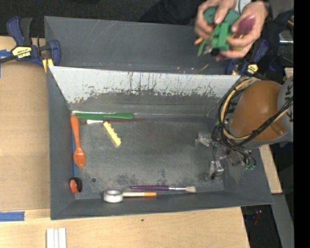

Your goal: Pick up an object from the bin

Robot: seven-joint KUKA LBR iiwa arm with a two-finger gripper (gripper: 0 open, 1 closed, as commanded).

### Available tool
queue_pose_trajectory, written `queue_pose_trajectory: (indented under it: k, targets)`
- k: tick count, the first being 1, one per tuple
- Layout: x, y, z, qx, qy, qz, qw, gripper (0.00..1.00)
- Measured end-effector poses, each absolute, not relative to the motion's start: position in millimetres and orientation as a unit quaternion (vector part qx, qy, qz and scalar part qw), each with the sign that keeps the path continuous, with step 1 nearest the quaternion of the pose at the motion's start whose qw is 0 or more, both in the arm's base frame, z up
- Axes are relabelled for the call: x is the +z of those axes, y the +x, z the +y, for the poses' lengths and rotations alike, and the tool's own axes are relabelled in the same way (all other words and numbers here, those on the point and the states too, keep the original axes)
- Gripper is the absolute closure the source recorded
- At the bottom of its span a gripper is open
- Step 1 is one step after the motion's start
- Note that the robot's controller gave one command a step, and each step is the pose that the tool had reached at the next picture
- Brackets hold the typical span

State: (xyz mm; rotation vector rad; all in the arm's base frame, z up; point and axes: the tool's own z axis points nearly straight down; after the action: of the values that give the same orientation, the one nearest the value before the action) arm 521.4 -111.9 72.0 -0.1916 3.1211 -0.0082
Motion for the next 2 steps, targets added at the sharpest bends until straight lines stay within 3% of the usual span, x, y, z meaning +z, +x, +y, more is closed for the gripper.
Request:
queue_pose_trajectory:
  k: [1,2]
  targets:
    - [82.6,523.1,-116.1,-0.002,-0.069,0.998,0.007,0.0]
    - [76.5,523.5,-75.2,-0.002,0.05,0.999,0.007,0.0]
